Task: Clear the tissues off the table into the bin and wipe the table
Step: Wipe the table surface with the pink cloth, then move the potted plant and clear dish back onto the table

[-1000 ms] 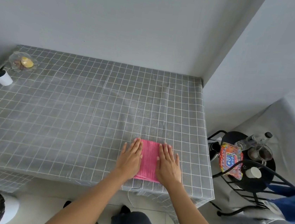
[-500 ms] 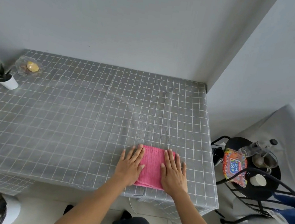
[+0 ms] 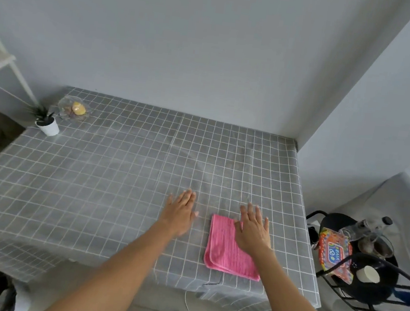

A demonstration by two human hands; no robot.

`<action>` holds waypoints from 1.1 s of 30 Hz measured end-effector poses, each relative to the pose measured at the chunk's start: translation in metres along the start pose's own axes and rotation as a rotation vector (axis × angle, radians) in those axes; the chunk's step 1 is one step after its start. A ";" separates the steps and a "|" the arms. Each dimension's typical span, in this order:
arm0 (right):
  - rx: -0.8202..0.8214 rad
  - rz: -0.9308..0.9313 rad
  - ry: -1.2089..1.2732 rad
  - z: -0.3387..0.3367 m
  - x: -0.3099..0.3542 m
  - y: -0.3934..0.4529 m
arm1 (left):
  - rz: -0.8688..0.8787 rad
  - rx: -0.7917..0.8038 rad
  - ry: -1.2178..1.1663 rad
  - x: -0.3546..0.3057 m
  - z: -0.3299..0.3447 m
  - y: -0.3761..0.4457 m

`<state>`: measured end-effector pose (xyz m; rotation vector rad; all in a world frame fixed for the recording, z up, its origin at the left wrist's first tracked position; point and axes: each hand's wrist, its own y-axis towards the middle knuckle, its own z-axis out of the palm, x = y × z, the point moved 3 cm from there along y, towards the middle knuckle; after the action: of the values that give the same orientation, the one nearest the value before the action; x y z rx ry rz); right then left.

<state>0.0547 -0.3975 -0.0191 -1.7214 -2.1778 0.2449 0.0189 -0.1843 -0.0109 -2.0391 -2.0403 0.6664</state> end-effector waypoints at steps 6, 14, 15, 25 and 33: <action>-0.053 -0.052 -0.018 -0.032 0.087 0.015 | -0.084 -0.035 0.001 0.081 -0.048 -0.026; 0.052 -0.146 -0.035 -0.014 0.230 0.010 | -0.215 -0.043 0.043 0.205 -0.068 -0.091; 0.061 -0.156 -0.046 -0.010 0.247 0.009 | -0.225 -0.041 0.040 0.220 -0.067 -0.100; 0.094 -0.297 -0.112 0.005 0.380 0.018 | -0.415 0.011 0.003 0.348 -0.056 -0.157; 0.097 -0.393 -0.168 -0.006 0.425 0.078 | -0.499 -0.019 -0.041 0.392 -0.063 -0.136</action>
<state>0.0431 0.0313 0.0299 -1.2261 -2.5216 0.3950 -0.0926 0.2180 0.0316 -1.4341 -2.4457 0.5905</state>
